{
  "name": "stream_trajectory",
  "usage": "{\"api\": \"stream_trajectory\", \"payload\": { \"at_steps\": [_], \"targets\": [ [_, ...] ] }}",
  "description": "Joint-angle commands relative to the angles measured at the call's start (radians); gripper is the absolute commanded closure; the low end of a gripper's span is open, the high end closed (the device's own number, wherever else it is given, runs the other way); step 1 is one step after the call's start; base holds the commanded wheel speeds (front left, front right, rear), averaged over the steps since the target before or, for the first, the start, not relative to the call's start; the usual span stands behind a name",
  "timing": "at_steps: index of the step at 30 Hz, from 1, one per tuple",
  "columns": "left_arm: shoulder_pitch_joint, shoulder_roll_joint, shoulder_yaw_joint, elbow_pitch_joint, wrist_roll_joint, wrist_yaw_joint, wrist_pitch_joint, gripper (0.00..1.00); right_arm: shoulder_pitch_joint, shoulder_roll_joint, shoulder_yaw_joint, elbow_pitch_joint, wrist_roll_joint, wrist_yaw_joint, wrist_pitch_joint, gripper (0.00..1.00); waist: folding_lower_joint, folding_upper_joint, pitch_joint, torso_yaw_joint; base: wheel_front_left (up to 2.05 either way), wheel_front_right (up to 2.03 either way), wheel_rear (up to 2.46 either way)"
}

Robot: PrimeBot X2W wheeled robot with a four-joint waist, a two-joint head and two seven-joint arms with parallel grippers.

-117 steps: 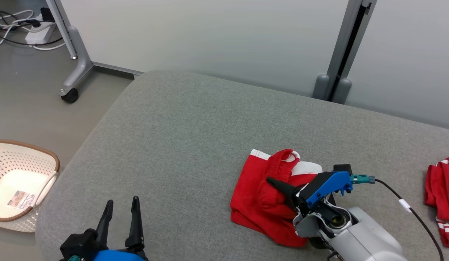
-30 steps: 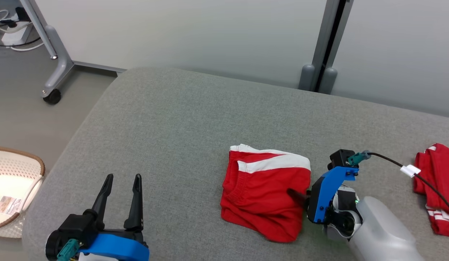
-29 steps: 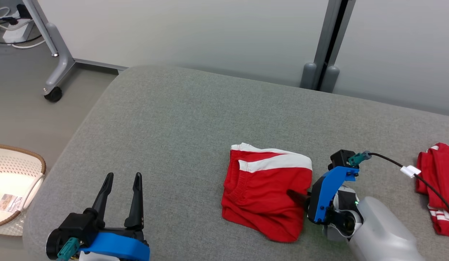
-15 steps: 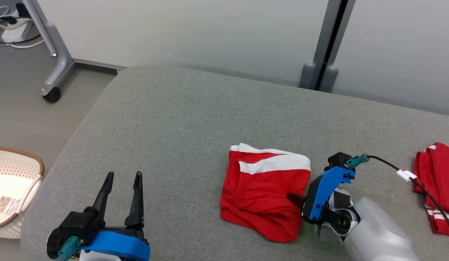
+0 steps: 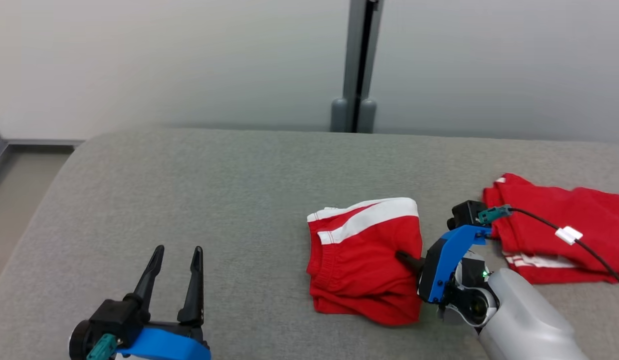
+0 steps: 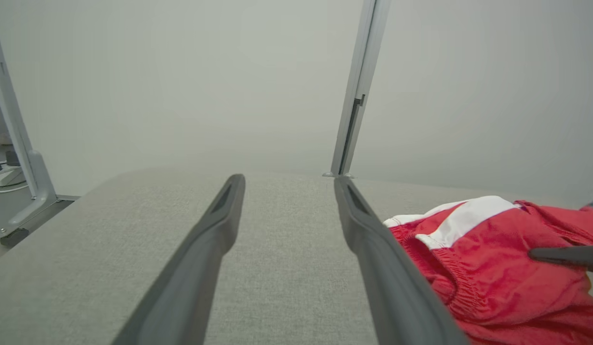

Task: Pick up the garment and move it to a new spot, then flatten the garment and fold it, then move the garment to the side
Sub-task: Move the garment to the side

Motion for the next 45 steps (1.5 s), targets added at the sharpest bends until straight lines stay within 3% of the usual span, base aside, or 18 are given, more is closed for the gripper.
{"api": "stream_trajectory", "payload": {
  "at_steps": [1, 10, 16, 28, 37, 45],
  "targets": [
    [0.005, 0.0, -0.009, -0.002, 0.002, -0.002, -0.004, 0.0, 0.026, -0.013, 0.015, -0.017, 0.007, 0.001, -0.005, 1.0, 0.0, 0.0001, -0.035, -0.066, 0.0, 0.0, 0.0],
    [-0.016, -0.016, -0.076, 0.001, -0.003, -0.002, -0.004, 0.0, 0.088, -0.066, 0.07, -0.134, 0.033, 0.001, -0.017, 1.0, 0.0, 0.0001, -0.035, -0.231, 0.0, 0.0, 0.0],
    [-0.032, -0.028, -0.093, 0.007, -0.006, -0.002, -0.004, 0.0, 0.11, -0.09, 0.086, -0.199, 0.041, 0.001, -0.021, 1.0, 0.0, 0.0001, -0.024, -0.282, 0.0, 0.0, 0.0],
    [-0.081, -0.006, -0.13, 0.018, -0.017, -0.002, -0.004, 0.0, -0.051, -0.175, 0.149, -0.231, -0.014, 0.001, -0.021, 1.0, 0.0, 0.0001, 0.077, -0.228, 0.0, 0.0, 0.0],
    [-0.139, 0.0, -0.149, 0.026, -0.025, -0.002, -0.004, 0.0, -0.244, -0.296, 0.128, -0.071, -0.063, 0.001, 0.002, 1.0, 0.0, 0.0001, 0.165, -0.16, 0.0, 0.0, 0.0],
    [-0.152, -0.007, -0.136, 0.03, -0.027, -0.002, -0.004, 0.0, -0.362, -0.362, 0.153, 0.055, -0.189, 0.0, 0.062, 1.0, 0.0, 0.0001, 0.199, -0.171, 0.0, 0.0, 0.0]
  ]
}}
